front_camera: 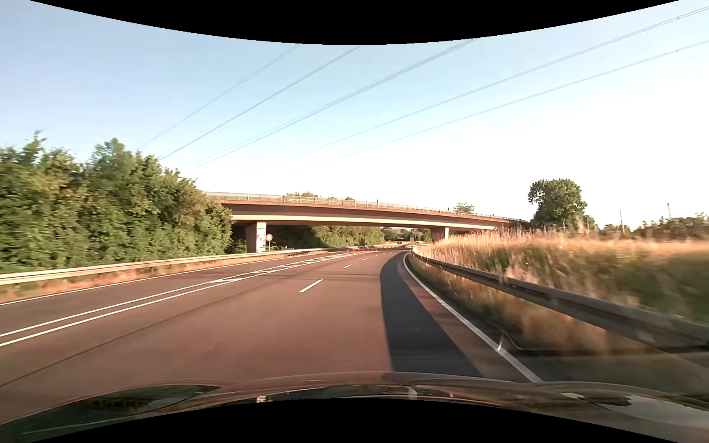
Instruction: Follow the waypoints while adhering to traffic rules and regulations
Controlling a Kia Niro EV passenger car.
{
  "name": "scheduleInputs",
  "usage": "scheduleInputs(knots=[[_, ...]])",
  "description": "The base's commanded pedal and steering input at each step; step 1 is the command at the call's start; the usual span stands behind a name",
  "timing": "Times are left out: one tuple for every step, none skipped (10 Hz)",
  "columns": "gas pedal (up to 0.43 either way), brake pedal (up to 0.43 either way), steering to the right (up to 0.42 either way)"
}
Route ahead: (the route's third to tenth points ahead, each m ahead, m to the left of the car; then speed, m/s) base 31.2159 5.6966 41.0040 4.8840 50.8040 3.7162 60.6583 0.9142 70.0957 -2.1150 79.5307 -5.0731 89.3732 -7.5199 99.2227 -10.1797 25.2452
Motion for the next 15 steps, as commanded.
scheduleInputs(knots=[[0.138, 0.0, 0.017], [0.138, 0.0, 0.016], [0.138, 0.0, 0.017], [0.138, 0.0, 0.017], [0.138, 0.0, 0.017], [0.138, 0.0, 0.016], [0.138, 0.0, 0.017], [0.138, 0.0, 0.017], [0.138, 0.0, 0.016], [0.138, 0.0, 0.017], [0.138, 0.0, 0.017], [0.138, 0.0, 0.017], [0.138, 0.0, 0.017], [0.138, 0.0, 0.017], [0.138, 0.0, 0.017]])
